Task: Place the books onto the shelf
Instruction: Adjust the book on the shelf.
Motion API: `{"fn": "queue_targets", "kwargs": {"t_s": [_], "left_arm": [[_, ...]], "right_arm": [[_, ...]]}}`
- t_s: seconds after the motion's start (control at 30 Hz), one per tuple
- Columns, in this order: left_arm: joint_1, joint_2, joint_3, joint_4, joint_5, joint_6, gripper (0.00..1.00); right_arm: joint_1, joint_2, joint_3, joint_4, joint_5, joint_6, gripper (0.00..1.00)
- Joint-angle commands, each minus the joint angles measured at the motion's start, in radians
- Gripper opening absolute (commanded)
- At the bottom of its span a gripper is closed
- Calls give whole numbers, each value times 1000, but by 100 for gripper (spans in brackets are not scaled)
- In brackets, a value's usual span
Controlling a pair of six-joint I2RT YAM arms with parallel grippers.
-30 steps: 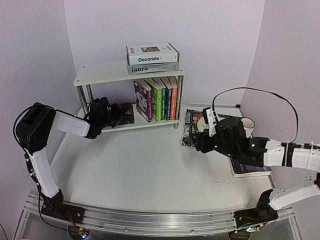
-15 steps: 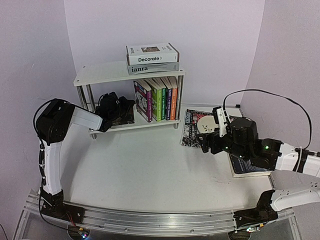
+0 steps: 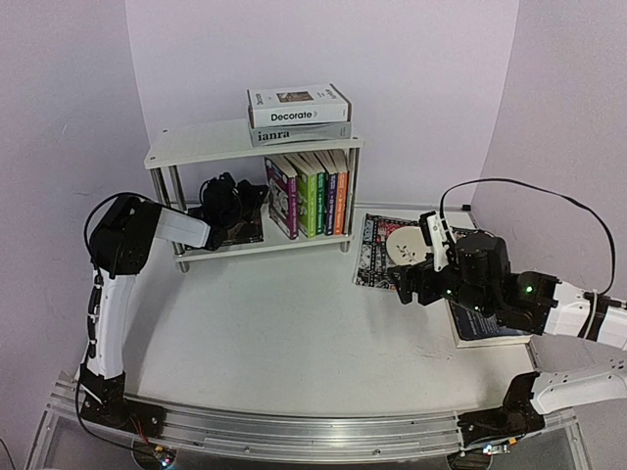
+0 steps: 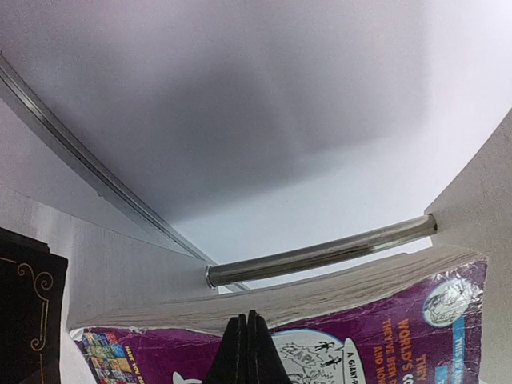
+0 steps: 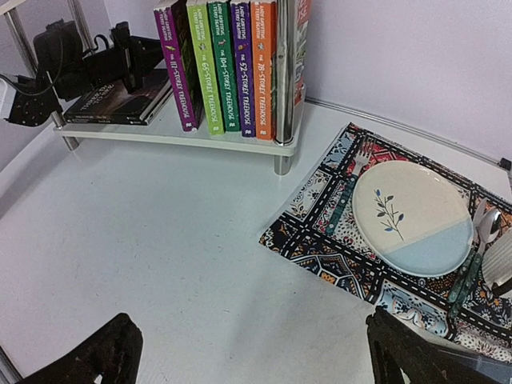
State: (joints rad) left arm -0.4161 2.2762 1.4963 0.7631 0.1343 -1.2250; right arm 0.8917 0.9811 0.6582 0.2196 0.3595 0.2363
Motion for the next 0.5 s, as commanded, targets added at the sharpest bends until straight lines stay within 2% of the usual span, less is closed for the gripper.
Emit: {"fn": "queue_targets", "kwargs": {"t_s": [0.0,0.47], "left_arm": [[-8,29,67,54,39,-22,0],[-41,90,140,67,51,-42,0]], "right_arm": [[-4,-43,2,-18,27,-4,98],[-4,-50,-9,-25,29,9,98]]}}
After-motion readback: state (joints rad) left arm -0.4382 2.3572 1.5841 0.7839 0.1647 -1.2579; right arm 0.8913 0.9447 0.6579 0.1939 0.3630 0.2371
